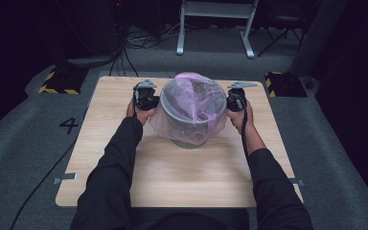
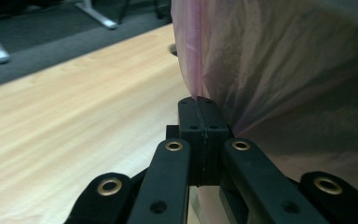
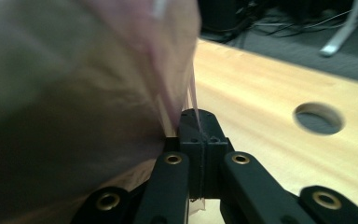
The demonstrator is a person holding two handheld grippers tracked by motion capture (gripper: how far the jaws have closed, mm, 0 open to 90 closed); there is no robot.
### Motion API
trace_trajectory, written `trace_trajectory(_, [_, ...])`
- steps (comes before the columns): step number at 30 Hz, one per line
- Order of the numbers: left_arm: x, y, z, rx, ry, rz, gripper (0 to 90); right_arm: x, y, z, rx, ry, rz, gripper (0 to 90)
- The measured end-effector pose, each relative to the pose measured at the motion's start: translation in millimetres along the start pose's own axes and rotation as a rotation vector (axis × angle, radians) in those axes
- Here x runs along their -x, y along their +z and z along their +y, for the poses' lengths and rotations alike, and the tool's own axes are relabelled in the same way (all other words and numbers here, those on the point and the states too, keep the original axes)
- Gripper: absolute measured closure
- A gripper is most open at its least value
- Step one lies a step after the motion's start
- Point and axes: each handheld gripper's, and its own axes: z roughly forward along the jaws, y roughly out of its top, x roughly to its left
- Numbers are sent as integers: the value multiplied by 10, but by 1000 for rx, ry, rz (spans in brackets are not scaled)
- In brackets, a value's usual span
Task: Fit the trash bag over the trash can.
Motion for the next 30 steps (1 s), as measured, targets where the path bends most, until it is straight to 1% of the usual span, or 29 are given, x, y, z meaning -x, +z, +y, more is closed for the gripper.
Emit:
trace_trajectory(1, [9, -2, -14, -9, 10, 4, 900, 3, -14, -30, -2, 2, 12, 900])
trace_trajectory(2, [14, 1, -29, -13, 9, -2, 900, -2, -25, -56, -7, 1, 15, 900])
trace_trajectory(3, [12, 8, -42, -29, 8, -7, 900, -9, -27, -77, -12, -3, 15, 900])
trace_trajectory(4, [8, 28, -58, -53, 10, -3, 900, -18, -23, -96, -24, -10, 9, 900])
trace_trajectory(6, [-11, 81, -101, -92, 11, 23, 900, -13, 2, -142, -50, -11, -5, 900])
trace_trajectory(8, [-27, 110, -133, -99, -4, 37, 900, 18, 29, -190, -59, -1, -13, 900])
trace_trajectory(9, [-33, 127, -150, -94, -12, 43, 900, 33, 39, -214, -67, 4, -20, 900])
trace_trajectory(11, [-49, 154, -188, -120, -16, 73, 900, 75, 58, -262, -79, 14, -32, 900])
trace_trajectory(13, [-89, 160, -235, -131, -33, 102, 900, 121, 63, -303, -88, 23, -51, 900])
trace_trajectory(14, [-107, 150, -258, -123, -50, 114, 900, 149, 59, -322, -92, 24, -65, 900])
trace_trajectory(16, [-145, 115, -295, -113, -66, 130, 891, 216, 38, -363, -87, 55, -71, 900])
trace_trajectory(17, [-159, 100, -310, -112, -76, 158, 836, 244, 30, -381, -88, 59, -81, 900])
trace_trajectory(18, [-178, 73, -326, -110, -87, 153, 817, 270, 21, -398, -92, 70, -86, 900])
trace_trajectory(19, [-187, 41, -344, -98, -88, 149, 815, 295, 15, -412, -94, 77, -92, 900])
trace_trajectory(20, [-197, 10, -361, -93, -92, 160, 792, 315, 6, -423, -99, 80, -100, 900])
trace_trajectory(21, [-207, -24, -376, -84, -98, 175, 732, 336, -4, -432, -98, 83, -108, 900])
trace_trajectory(22, [-223, -71, -390, -73, -106, 180, 646, 357, -15, -441, -96, 88, -110, 900])
trace_trajectory(23, [-238, -119, -409, -60, -117, 173, 614, 372, -28, -449, -99, 90, -115, 900])
trace_trajectory(24, [-243, -168, -426, -53, -113, 175, 580, 384, -42, -456, -101, 94, -124, 889])
trace_trajectory(25, [-235, -226, -440, -58, -97, 189, 532, 402, -55, -465, -101, 100, -129, 862])
trace_trajectory(26, [-226, -292, -457, -59, -87, 193, 477, 418, -75, -476, -101, 102, -140, 837])
trace_trajectory(27, [-223, -321, -463, -60, -76, 193, 424, 431, -97, -483, -99, 97, -140, 824])
trace_trajectory(28, [-198, -387, -474, -66, -52, 204, 407, 435, -107, -485, -95, 91, -139, 811])
trace_trajectory(29, [-165, -435, -482, -64, -36, 216, 373, 443, -134, -486, -88, 84, -144, 770])
trace_trajectory(30, [-131, -486, -488, -66, -23, 204, 333, 450, -159, -484, -80, 85, -149, 699])
